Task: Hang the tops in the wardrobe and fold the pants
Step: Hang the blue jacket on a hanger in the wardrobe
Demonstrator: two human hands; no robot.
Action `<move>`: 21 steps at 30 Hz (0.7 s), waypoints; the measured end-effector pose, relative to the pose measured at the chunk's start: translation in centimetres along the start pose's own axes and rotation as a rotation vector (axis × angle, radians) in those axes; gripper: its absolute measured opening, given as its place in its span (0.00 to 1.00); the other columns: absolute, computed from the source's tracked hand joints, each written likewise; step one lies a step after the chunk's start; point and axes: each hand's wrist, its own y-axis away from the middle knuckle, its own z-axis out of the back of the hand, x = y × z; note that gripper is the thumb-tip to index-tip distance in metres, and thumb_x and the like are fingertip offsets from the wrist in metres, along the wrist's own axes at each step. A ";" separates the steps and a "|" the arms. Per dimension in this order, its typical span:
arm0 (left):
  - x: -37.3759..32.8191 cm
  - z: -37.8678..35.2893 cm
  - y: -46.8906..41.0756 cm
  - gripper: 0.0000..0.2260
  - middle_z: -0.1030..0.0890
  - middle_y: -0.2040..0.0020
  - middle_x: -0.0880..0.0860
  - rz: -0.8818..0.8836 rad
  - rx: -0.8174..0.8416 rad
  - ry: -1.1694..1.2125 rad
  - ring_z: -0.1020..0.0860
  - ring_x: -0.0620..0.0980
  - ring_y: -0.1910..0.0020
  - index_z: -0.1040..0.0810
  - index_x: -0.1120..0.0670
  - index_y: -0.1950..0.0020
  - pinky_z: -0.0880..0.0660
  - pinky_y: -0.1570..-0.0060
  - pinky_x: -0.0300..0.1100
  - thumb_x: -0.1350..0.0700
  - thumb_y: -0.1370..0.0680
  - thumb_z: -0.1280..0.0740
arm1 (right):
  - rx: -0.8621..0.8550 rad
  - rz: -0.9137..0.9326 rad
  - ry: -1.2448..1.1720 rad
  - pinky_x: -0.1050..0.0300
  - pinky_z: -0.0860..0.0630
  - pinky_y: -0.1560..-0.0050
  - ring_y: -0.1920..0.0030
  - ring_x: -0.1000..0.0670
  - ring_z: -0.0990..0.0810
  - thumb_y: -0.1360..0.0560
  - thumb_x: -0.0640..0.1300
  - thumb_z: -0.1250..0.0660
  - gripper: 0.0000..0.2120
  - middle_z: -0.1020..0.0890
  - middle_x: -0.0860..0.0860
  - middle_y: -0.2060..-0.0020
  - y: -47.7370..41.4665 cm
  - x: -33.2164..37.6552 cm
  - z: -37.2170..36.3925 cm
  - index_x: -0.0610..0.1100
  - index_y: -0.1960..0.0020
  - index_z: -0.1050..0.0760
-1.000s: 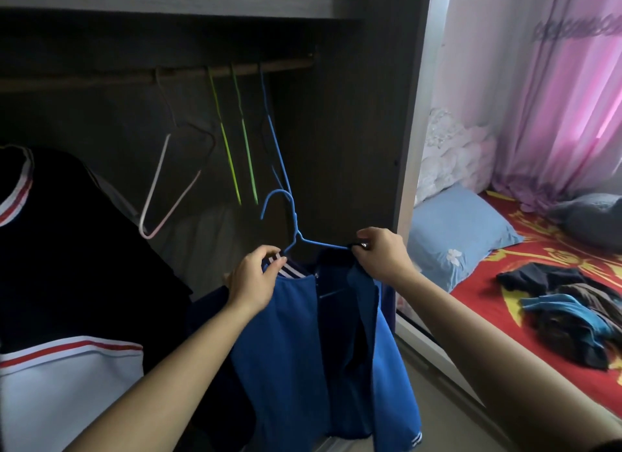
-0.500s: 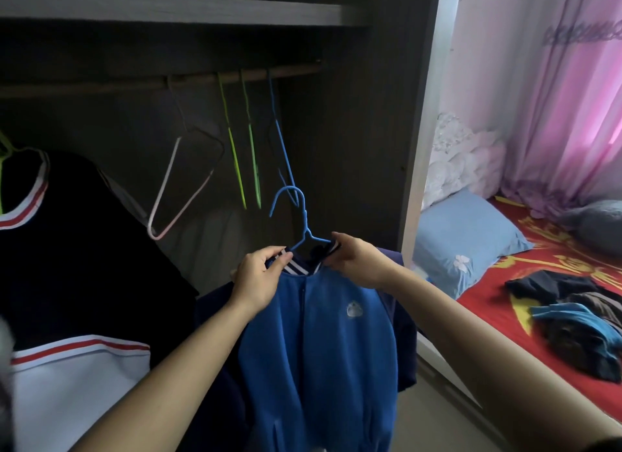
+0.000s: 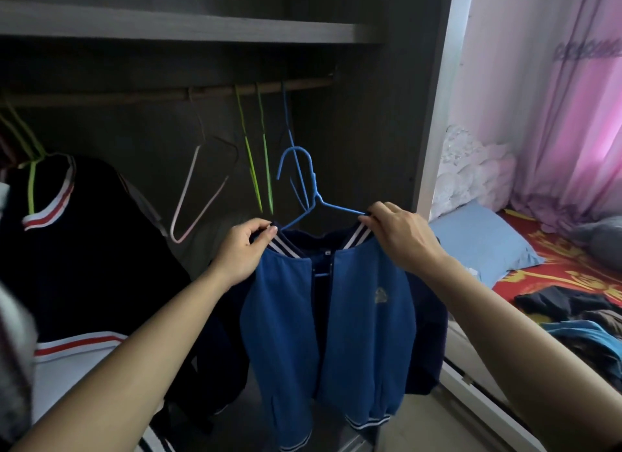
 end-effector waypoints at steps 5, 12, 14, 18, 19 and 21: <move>-2.0 -1.4 -1.2 0.05 0.17 0.53 0.46 -0.053 0.051 -0.025 0.20 0.44 0.51 0.19 0.50 0.48 0.25 0.48 0.40 0.51 0.22 0.31 | -0.190 -0.021 0.078 0.49 0.26 0.68 0.63 0.40 0.21 0.18 0.59 0.46 0.18 0.22 0.51 0.56 0.6 0.1 2.2 0.45 0.48 0.27; -6.8 -5.1 -3.4 0.05 0.20 0.56 0.46 -0.220 0.121 0.082 0.24 0.39 0.56 0.20 0.52 0.47 0.28 0.53 0.29 0.54 0.21 0.32 | -0.441 -0.142 0.204 0.53 0.28 0.65 0.62 0.39 0.18 0.19 0.58 0.39 0.15 0.18 0.51 0.54 2.2 -1.0 7.5 0.47 0.47 0.22; -7.4 -6.2 -4.2 0.07 0.20 0.55 0.47 -0.263 0.161 0.070 0.23 0.41 0.56 0.20 0.54 0.45 0.27 0.51 0.33 0.54 0.20 0.33 | -0.476 -0.164 0.261 0.53 0.27 0.66 0.62 0.40 0.18 0.19 0.58 0.39 0.14 0.18 0.52 0.54 2.9 -0.9 9.1 0.49 0.47 0.21; -8.0 -8.8 -5.3 0.13 0.17 0.52 0.47 -0.289 0.181 -0.016 0.20 0.48 0.50 0.19 0.49 0.44 0.25 0.45 0.49 0.44 0.22 0.35 | -0.492 -0.201 0.366 0.56 0.28 0.68 0.64 0.41 0.17 0.19 0.58 0.38 0.14 0.17 0.52 0.55 4.6 -0.2 11.4 0.51 0.46 0.19; -8.2 -9.4 -5.3 0.14 0.17 0.50 0.47 -0.291 0.173 -0.071 0.21 0.50 0.48 0.20 0.46 0.43 0.26 0.43 0.52 0.41 0.23 0.36 | -0.477 -0.226 0.381 0.56 0.28 0.67 0.62 0.42 0.17 0.19 0.58 0.38 0.14 0.17 0.52 0.55 5.0 0.1 11.8 0.51 0.45 0.19; -8.6 -10.3 -5.4 0.13 0.18 0.47 0.46 -0.304 0.164 -0.205 0.24 0.52 0.42 0.21 0.43 0.41 0.31 0.39 0.52 0.40 0.21 0.38 | -0.443 -0.279 0.398 0.57 0.29 0.65 0.60 0.43 0.17 0.20 0.59 0.38 0.14 0.16 0.53 0.54 5.5 0.7 12.5 0.53 0.45 0.18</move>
